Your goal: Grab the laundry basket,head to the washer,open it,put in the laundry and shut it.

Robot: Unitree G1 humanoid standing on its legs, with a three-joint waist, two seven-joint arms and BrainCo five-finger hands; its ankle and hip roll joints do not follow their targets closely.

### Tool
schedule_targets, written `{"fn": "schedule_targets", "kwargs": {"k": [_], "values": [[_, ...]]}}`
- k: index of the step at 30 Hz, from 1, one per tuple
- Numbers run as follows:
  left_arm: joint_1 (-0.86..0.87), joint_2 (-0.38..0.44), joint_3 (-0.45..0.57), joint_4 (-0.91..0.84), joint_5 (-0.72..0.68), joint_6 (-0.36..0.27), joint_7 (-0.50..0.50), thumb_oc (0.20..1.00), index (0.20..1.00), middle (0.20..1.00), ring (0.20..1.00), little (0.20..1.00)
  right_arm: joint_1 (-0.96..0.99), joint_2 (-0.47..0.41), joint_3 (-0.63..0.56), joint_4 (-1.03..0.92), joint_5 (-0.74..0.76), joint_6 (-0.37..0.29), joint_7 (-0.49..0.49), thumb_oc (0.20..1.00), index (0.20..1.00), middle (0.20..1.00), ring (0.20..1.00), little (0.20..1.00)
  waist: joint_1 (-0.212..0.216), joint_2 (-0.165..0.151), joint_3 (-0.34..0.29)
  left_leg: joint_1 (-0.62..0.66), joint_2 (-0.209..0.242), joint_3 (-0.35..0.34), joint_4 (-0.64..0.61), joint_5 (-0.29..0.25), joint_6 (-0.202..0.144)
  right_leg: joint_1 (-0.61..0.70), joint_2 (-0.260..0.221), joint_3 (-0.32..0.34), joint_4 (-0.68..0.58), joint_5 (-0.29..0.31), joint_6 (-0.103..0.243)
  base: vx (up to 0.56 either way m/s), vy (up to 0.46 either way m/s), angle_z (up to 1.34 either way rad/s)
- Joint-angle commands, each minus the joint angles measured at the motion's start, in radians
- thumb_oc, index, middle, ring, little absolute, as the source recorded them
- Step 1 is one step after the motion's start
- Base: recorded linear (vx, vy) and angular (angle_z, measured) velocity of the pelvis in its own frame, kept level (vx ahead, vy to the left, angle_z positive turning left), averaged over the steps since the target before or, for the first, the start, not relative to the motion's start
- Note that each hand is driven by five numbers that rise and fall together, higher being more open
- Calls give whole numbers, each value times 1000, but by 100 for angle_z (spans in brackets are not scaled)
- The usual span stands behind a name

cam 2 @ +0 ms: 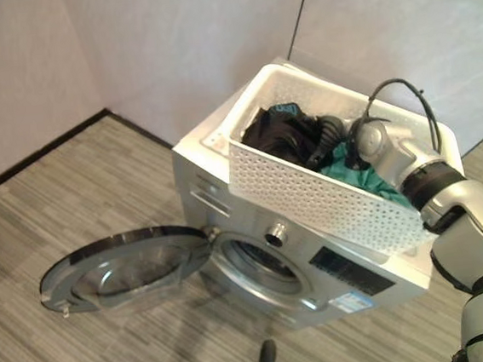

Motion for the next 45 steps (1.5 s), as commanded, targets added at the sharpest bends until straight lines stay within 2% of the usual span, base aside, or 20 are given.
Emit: {"fn": "schedule_targets", "kwargs": {"k": [1,11,12,13,19,23,25,28,29,34,36,39,42,45], "values": [[-61,-31,-76,29,-5,-6,8,1000,1000,1000,1000,1000,-91,3,-24,97,-29,15,-36,1000,1000,1000,1000,1000,28,-56,50,-40,-47,38,-5,-4,86,35,-64,28,42,-153,48,-30,-30,9],[-67,-24,-102,34,13,-9,5,1000,1000,1000,1000,1000,-42,77,-59,232,10,46,8,1000,1000,1000,1000,1000,45,-44,64,-80,-50,20,-5,13,85,15,-60,18,28,-143,43,-5,-15,5],[-66,-24,-105,33,13,-8,6,1000,1000,1000,1000,1000,-39,83,-60,231,14,49,13,391,391,391,391,391,45,-43,63,-82,-49,20,-5,14,85,16,-60,18,26,-142,42,0,0,0],[-65,-27,-109,31,15,-7,5,1000,1000,1000,1000,1000,-38,87,-62,231,16,51,13,200,200,200,200,200,44,-41,61,-81,-50,21,-5,14,85,17,-60,18,26,-142,42,0,0,0],[-68,-28,-107,39,24,2,8,1000,1000,1000,1000,1000,-58,71,-88,154,66,41,-15,200,200,200,200,200,29,-30,39,-64,-53,30,-5,7,84,36,-63,25,22,-148,43,0,0,0],[-67,-28,-94,41,26,3,9,1000,1000,1000,1000,1000,-72,8,-125,60,143,26,-51,200,200,200,200,200,15,-22,18,-42,-57,38,-5,-2,84,53,-66,29,25,-155,47,7,8,-1],[-62,-31,-88,46,30,1,9,1000,1000,1000,1000,1000,-94,-57,-154,16,211,5,-81,200,200,200,200,200,7,-18,0,-26,-62,43,-5,-8,85,66,-71,29,27,-157,52,10,16,-2],[-61,-33,-86,48,31,0,8,1000,1000,1000,1000,1000,-98,-78,-165,7,230,-4,-90,200,200,200,200,200,5,-16,-5,-20,-64,45,-5,-11,85,71,-72,29,28,-159,53,0,0,0],[-57,-39,-83,56,33,-1,6,1000,1000,1000,1000,1000,-115,-130,-189,-20,286,-27,-118,200,200,200,200,200,-1,-12,-20,-8,-65,48,-5,-16,86,81,-76,30,32,-163,55,0,0,0],[-47,-43,-70,86,40,-1,8,1000,1000,1000,1000,1000,-177,-184,-248,-33,356,-58,-188,200,200,200,200,200,-11,-9,-51,23,-70,57,-5,-32,91,100,-82,34,37,-165,59,23,15,-6],[-47,-45,-65,101,40,2,17,1000,1000,1000,1000,1000,-223,-186,-281,-26,365,-71,-253,200,200,200,200,200,-13,-5,-66,40,-71,62,-5,-40,95,110,-84,40,36,-163,61,31,25,-8],[-46,-48,-65,106,44,4,22,1000,1000,1000,1000,1000,-239,-183,-292,-31,359,-73,-275,200,200,200,200,200,-15,-3,-71,46,-72,64,-5,-43,97,113,-85,42,36,-162,61,22,16,-12],[-49,-54,-71,110,54,7,38,1000,1000,1000,1000,1000,-275,-177,-326,-23,307,-81,-359,200,200,200,200,200,-17,3,-86,56,-75,65,-5,-49,104,119,-89,46,36,-159,62,13,20,-8],[-51,-55,-81,107,58,5,44,1000,1000,1000,1000,1000,-286,-164,-336,-2,289,-81,-384,200,200,200,200,200,-18,7,-92,60,-79,67,-5,-52,108,121,-93,48,38,-157,64,0,0,0]]}}
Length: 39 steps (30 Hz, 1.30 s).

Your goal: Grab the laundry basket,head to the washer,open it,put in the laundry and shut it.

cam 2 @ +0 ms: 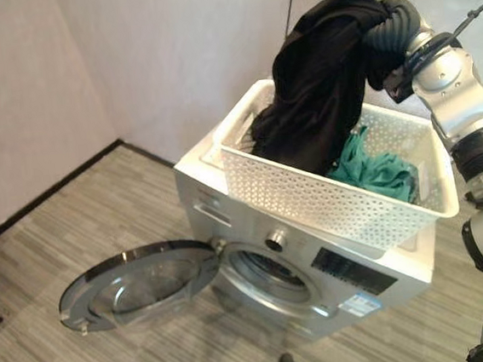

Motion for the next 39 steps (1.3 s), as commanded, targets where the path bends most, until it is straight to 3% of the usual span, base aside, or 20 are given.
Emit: {"fn": "schedule_targets", "kwargs": {"k": [1,13,21,33,39], "values": [[-49,-7,-62,62,38,-2,16,1000,1000,1000,1000,1000,-182,2,-52,98,-32,-65,-88,200,200,200,200,200,2,-70,-15,2,-60,47,2,-45,94,75,-76,34,35,-155,57,0,0,0],[-52,-9,-94,79,68,1,25,1000,1000,1000,1000,1000,-279,61,-46,224,-28,-68,-144,200,200,200,200,200,-3,-63,-24,13,-77,59,2,-55,107,73,-87,48,33,-142,66,0,0,0],[-62,4,-118,71,77,-5,29,1000,1000,1000,1000,1000,-425,28,-4,309,63,-100,-187,200,200,200,200,200,0,-64,-34,16,-89,56,2,-60,112,73,-95,46,27,-137,74,12,18,-5],[-72,-15,-119,76,127,-2,34,1000,1000,1000,1000,1000,-301,-116,-132,-77,5,-157,-290,200,200,200,200,200,-26,-54,-34,22,-113,65,7,-80,128,71,-114,59,34,-134,85,9,22,-1],[-73,-15,-125,78,150,-1,39,1000,1000,1000,1000,1000,-275,-115,-176,-137,-15,-178,-327,200,200,200,200,200,-31,-49,-35,32,-124,78,9,-91,136,67,-123,73,37,-130,90,9,30,-6]]}}
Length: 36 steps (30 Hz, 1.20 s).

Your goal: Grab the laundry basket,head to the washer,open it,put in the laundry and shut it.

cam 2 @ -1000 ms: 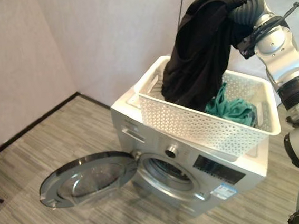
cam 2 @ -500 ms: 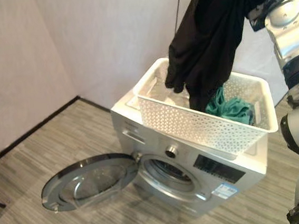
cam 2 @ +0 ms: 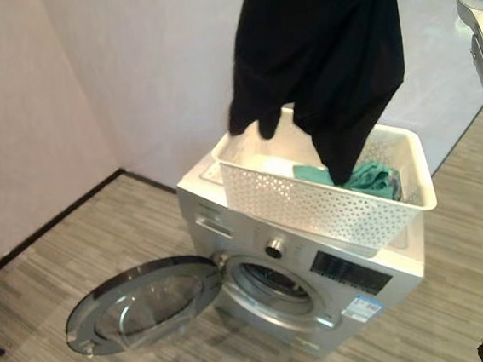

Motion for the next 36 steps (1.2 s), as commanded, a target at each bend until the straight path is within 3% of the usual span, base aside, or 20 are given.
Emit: {"fn": "schedule_targets", "kwargs": {"k": [1,9,13,17,19,21,24,30,31,33,36], "values": [[-76,-23,-70,71,44,-2,2,1000,1000,1000,1000,1000,-88,-56,-81,-3,-16,-53,-75,200,200,200,200,200,5,-51,34,12,-71,43,11,-89,104,70,-80,25,39,-138,69,27,47,-13],[-92,-25,-84,57,65,-7,11,1000,1000,1000,1000,1000,-73,-95,-146,-116,-11,-97,-133,200,200,200,200,200,-8,-46,34,7,-95,44,12,-93,118,66,-103,25,42,-124,85,-9,62,-5],[-106,-25,-117,58,87,-6,4,1000,1000,1000,1000,1000,-62,-129,-190,-143,93,-146,-136,200,200,200,200,200,-29,-53,29,0,-123,30,15,-93,131,58,-132,29,54,-101,99,-47,155,4],[-119,-28,-138,49,101,-8,0,1000,1000,1000,1000,1000,-44,-149,-208,-184,120,-162,-136,200,200,200,200,200,-51,-56,32,0,-147,32,13,-96,142,39,-155,53,63,-50,113,-55,129,3],[-134,-28,-148,34,111,-11,4,1000,1000,1000,1000,1000,-11,-143,-229,-264,115,-172,-145,200,200,200,200,200,-77,-51,55,0,-165,59,22,-98,158,-6,-167,89,82,22,123,-151,171,-8],[-143,-20,-146,26,132,-9,12,1000,1000,1000,1000,1000,54,-148,-278,-335,101,-175,-146,200,200,200,200,200,-84,-36,69,2,-156,85,18,-94,163,-20,-154,90,114,-17,109,-151,139,-45],[-163,-2,-124,9,139,-3,24,1000,1000,1000,1000,1000,188,-122,-352,-464,58,-171,-125,200,200,200,200,200,-82,-10,90,-9,-132,127,23,-77,163,-24,-122,22,207,-111,77,-142,62,-73],[-176,21,-97,-66,137,-11,33,1000,1000,1000,1000,1000,512,68,-479,-715,-22,-152,-20,200,200,200,200,200,-50,-3,90,-30,-115,205,39,-64,183,8,-68,-42,412,-281,30,-133,3,-51],[-176,22,-97,-66,137,-11,33,1000,1000,1000,1000,1000,514,69,-481,-716,-22,-151,-20,200,200,200,200,200,-49,-4,90,-30,-115,206,39,-64,183,8,-69,-41,412,-282,30,-108,-41,-53],[-179,23,-106,-143,125,-34,34,1000,1000,1000,1000,1000,623,179,-441,-776,-12,-149,53,200,200,200,200,200,-28,-9,77,-40,-124,237,46,-64,193,49,-57,-48,434,-301,27,-103,-65,-57],[-185,38,-116,-269,98,-61,41,1000,1000,1000,1000,1000,716,279,-382,-825,12,-145,121,200,200,200,200,200,0,-29,69,-64,-134,270,66,-56,189,121,-46,-54,351,-302,30,-104,-126,-41]]}}
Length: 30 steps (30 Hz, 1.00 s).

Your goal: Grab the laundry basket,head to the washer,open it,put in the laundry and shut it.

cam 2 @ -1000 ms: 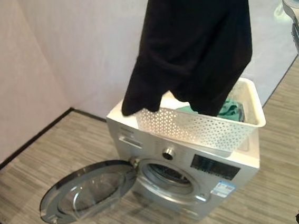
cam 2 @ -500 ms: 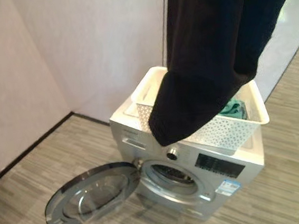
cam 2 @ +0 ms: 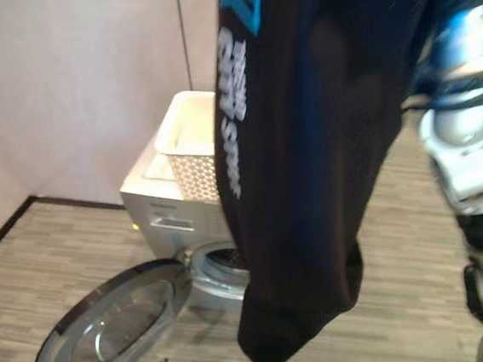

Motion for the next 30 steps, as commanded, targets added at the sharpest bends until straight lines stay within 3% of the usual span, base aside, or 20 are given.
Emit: {"fn": "schedule_targets", "kwargs": {"k": [1,7,8,9,11,14,16,18,20,21,23,25,30], "values": [[-83,34,-9,-92,-22,-84,36,1000,1000,1000,1000,1000,3,52,20,1,61,4,72,200,200,200,200,200,65,-27,-11,-85,-90,-20,53,-68,68,143,-61,-26,163,-218,22,-112,-158,-28],[-88,154,-37,-553,-38,-124,31,1000,1000,1000,1000,1000,141,55,128,-103,144,28,199,200,200,200,200,200,83,-14,-11,-125,-62,-8,52,-30,36,195,-30,-38,18,-218,9,-97,-175,-13],[-98,222,-52,-683,14,-128,10,1000,1000,1000,1000,1000,188,18,120,-130,178,33,229,200,200,200,200,200,83,-13,-3,-143,-56,-23,58,-16,23,204,-18,-46,-7,-223,4,-98,-170,-14],[-97,223,-52,-686,13,-127,10,1000,1000,1000,1000,1000,190,18,118,-131,179,33,230,200,200,200,200,200,83,-13,-3,-144,-56,-24,59,-16,22,204,-17,-47,-8,-223,4,-112,-177,-15],[-136,304,-76,-822,76,-134,-28,1000,1000,1000,1000,1000,246,-29,92,-157,204,34,258,200,200,200,200,200,85,-15,16,-179,-46,-52,84,3,0,210,3,-52,-30,-226,-7,-124,-165,18],[-142,391,-86,-1012,60,-143,-113,1000,1000,1000,1000,1000,298,-91,66,-198,241,41,301,200,200,200,200,200,93,-13,45,-236,-34,-80,137,26,-25,226,21,-93,-64,-231,-24,-141,-164,54],[-148,410,-92,-1050,44,-150,-134,1000,1000,1000,1000,1000,307,-110,62,-203,252,50,312,200,200,200,200,200,95,-13,54,-269,-29,-91,167,39,-41,231,24,-103,-77,-233,-31,-164,-98,50],[-169,438,-96,-1118,26,-154,-145,1000,1000,1000,1000,1000,262,-151,88,-201,300,52,340,200,200,200,200,200,113,-17,102,-328,-26,-237,237,47,-92,199,27,-94,-78,-219,-43,-283,-69,47],[-148,459,-71,-1182,13,-151,-160,1000,1000,1000,1000,1000,235,-162,87,-205,340,49,355,200,200,200,200,200,108,-21,119,-327,-42,-386,269,2,-103,171,17,-67,-71,-205,-44,-117,-8,-7],[-134,474,-65,-1220,3,-152,-174,1000,1000,1000,1000,1000,223,-165,91,-199,358,52,361,200,200,200,200,200,105,-22,120,-308,-20,-416,281,-21,-104,166,10,-58,-72,-199,-44,-19,37,-30],[-111,500,-58,-1278,-9,-146,-189,1000,1000,1000,1000,1000,210,-158,100,-191,372,48,356,200,200,200,200,200,89,-3,117,-264,25,-437,254,-15,-95,162,6,-58,-81,-185,-35,37,102,-17],[-86,496,-48,-1302,-15,-131,-208,1000,1000,1000,1000,1000,259,-143,65,-209,349,60,358,200,200,200,200,200,69,35,90,-198,61,-407,134,-7,-89,168,16,-48,-86,-186,-27,135,172,1],[-88,483,-79,-1306,19,-125,-211,1000,1000,1000,1000,1000,329,-102,13,-208,333,79,354,200,200,200,200,200,61,60,56,-115,37,-388,30,0,-90,170,0,-30,-77,-180,-19,75,122,-14]]}}
